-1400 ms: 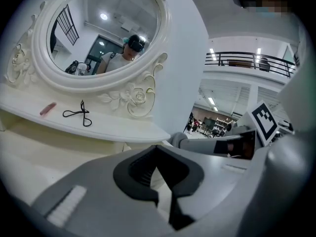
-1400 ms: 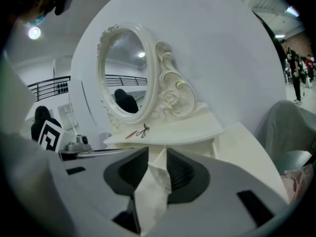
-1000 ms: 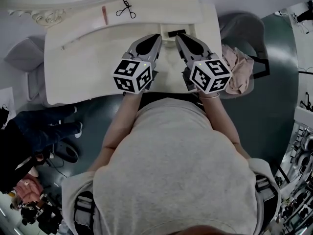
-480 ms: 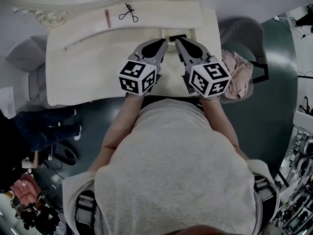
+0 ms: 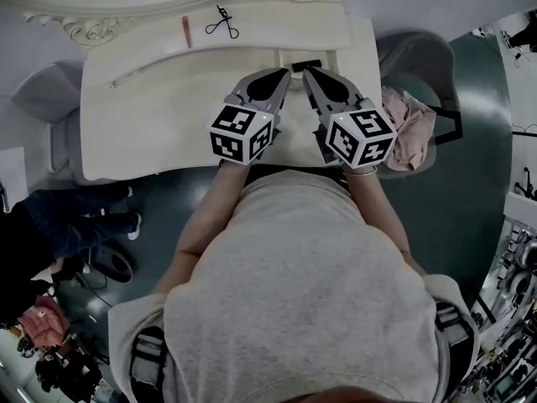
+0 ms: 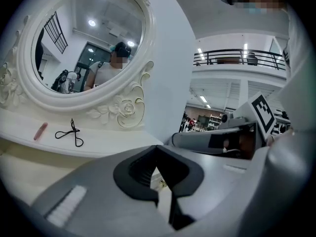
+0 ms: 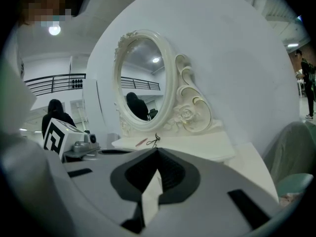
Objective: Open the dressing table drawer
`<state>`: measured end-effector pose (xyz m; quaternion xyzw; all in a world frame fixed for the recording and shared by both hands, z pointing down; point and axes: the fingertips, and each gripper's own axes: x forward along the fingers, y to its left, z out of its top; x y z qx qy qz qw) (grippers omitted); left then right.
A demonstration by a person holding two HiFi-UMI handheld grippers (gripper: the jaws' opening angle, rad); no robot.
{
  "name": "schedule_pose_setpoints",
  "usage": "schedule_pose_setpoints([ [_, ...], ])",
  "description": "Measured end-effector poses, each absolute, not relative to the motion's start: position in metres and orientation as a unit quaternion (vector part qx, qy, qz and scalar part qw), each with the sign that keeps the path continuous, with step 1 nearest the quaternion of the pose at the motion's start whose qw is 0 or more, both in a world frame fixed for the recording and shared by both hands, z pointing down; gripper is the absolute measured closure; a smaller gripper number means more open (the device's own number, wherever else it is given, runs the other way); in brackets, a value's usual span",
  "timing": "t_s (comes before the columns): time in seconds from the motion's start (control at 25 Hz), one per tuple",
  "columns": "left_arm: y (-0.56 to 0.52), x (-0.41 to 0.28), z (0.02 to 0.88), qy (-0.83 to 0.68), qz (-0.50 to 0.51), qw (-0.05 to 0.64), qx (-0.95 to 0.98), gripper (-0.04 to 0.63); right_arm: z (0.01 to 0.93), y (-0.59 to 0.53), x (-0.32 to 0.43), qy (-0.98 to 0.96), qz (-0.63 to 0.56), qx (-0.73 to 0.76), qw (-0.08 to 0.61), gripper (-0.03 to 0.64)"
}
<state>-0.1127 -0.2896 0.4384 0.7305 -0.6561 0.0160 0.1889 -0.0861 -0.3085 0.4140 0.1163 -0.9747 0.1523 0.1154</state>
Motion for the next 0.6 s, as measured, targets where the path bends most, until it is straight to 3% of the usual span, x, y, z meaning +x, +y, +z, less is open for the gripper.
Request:
schedule_pose_setpoints([
  [0.6, -0.2881, -0.1113, 0.4436, -0.659, 0.013, 0.203, 0.724, 0.586, 0.4160, -0.3102, -0.0763, -0.974, 0.159, 0.117, 0.110, 0.609],
])
